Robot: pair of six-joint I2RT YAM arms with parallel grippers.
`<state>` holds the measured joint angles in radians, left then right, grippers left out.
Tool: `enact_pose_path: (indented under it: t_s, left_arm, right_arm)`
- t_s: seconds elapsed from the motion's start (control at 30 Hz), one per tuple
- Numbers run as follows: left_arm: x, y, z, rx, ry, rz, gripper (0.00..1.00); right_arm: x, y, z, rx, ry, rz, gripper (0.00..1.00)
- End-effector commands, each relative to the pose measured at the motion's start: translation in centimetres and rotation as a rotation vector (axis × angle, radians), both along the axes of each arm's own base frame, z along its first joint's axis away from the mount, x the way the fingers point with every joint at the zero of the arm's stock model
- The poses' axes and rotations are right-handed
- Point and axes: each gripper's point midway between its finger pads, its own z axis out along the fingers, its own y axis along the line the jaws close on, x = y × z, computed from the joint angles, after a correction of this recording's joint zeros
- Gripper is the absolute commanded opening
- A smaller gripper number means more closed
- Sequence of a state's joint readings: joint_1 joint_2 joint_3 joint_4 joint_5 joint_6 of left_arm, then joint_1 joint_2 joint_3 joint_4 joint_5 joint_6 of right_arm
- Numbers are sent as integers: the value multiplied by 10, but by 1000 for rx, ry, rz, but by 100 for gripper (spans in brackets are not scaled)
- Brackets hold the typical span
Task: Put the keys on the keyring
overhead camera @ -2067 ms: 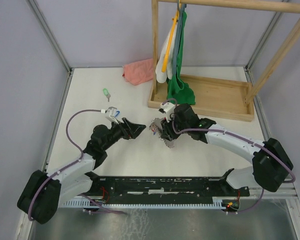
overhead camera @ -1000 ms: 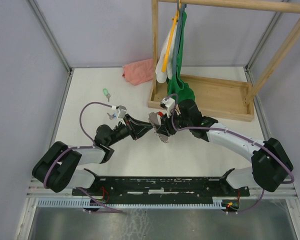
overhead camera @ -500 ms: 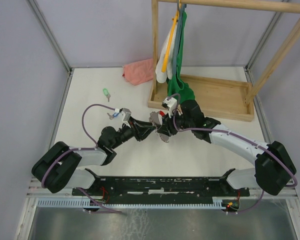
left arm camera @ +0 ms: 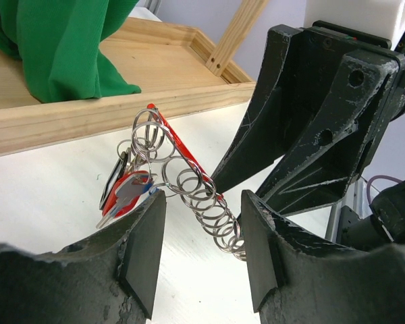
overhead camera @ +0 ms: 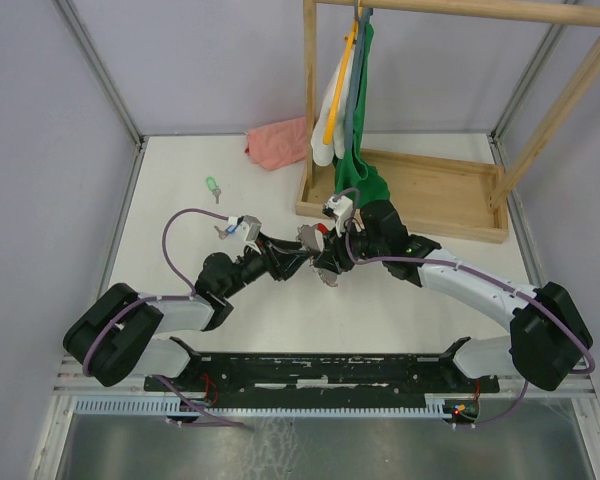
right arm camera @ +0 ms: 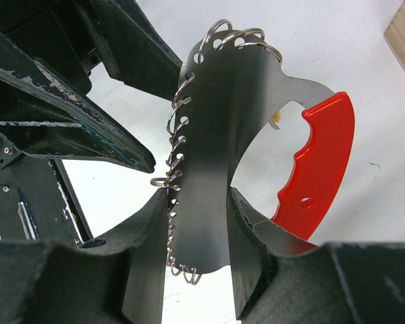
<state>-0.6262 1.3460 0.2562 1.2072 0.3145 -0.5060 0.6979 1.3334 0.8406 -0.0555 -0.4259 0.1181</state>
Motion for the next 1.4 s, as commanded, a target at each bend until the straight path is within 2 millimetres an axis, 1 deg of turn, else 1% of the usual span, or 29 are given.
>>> enact_pose_path:
  t_s: [0.0,0.2,0.33,0.47,0.63,0.73,0.83,0.9,1.03,1.07,1.2,1.3,1.33,1.37]
  left_arm:
    - [5,1,33,-67,-89,31,57]
    - [4,1,39,-117,-76,26,57]
    - [6,3,39,-122,-64,41,56]
    - [6,0,38,-115,-40,28,53]
    - [4,-4,38,-129,7,-3,51]
    - [4,-1,40,-146,33,-18,49]
    - [7,4,39,-150,58,-11,43]
    - [10,8,37,-144,73,-1,42]
    - [13,13,33,-121,88,28,41]
    - [15,15,29,-107,99,44,41]
    - [25,27,15,-47,149,141,41]
    - [28,38,16,-33,154,207,42]
    - [30,41,11,-19,168,232,42]
    - [31,45,12,-16,172,253,42]
  right_arm:
    - [1,13,28,82,-73,33,22]
    - [-2,15,28,82,-71,48,22]
    - [-4,15,28,83,-72,54,22]
    - [-5,16,28,83,-69,61,22]
    - [-6,14,30,79,-80,62,22]
    - [-7,12,29,74,-81,63,22]
    - [-8,11,29,68,-83,67,22]
    - [-8,10,30,66,-85,69,22]
    - [-9,9,33,69,-93,69,21]
    - [-9,9,34,70,-95,67,21]
    - [-10,8,37,77,-103,62,21]
    - [-10,7,37,74,-100,55,21]
    - [-10,7,37,75,-99,55,21]
    - [-9,7,37,73,-99,51,21]
